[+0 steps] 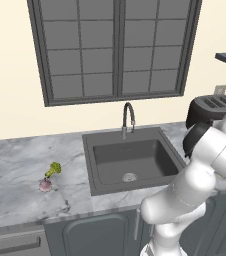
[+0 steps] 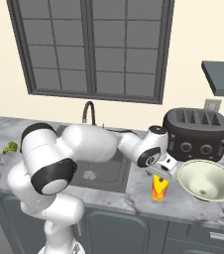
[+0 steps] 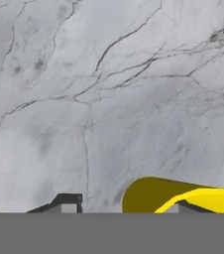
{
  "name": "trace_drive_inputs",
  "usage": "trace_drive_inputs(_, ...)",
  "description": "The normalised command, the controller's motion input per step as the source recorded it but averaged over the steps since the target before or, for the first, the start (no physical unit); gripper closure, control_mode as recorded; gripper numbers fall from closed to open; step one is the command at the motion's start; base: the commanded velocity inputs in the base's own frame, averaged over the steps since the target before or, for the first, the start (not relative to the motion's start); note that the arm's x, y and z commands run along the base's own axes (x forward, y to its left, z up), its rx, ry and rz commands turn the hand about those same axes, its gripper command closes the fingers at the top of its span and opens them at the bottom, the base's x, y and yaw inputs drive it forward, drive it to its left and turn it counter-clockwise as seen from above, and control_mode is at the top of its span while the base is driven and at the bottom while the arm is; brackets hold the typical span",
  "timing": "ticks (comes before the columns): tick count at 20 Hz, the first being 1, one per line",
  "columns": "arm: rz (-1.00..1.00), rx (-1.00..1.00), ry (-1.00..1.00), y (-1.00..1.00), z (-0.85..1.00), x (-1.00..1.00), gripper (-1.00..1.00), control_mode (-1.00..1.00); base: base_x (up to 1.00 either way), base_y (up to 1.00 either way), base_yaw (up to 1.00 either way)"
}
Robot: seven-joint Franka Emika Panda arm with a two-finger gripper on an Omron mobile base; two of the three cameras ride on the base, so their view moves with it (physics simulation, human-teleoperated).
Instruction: Remove the garlic and broccoli from the sink. Then move the bowl and cup from the counter to the sink for washing.
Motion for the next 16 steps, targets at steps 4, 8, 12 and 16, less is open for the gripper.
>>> trace_drive_inputs(4,-0.03,0.00,-0.12,0.00,-0.02,-0.13,1.00,-1.00,0.00,0.00,0.00)
trace_drive_inputs(8,-0.03,-0.04,-0.13,0.02,0.00,-0.12,1.00,-1.00,0.00,0.00,0.00)
trace_drive_inputs(12,0.00,-0.13,-0.08,0.21,0.07,-0.03,1.00,-1.00,0.00,0.00,0.00)
trace_drive_inputs(16,0.00,-0.17,0.00,0.21,0.23,0.00,1.00,-1.00,0.00,0.00,0.00)
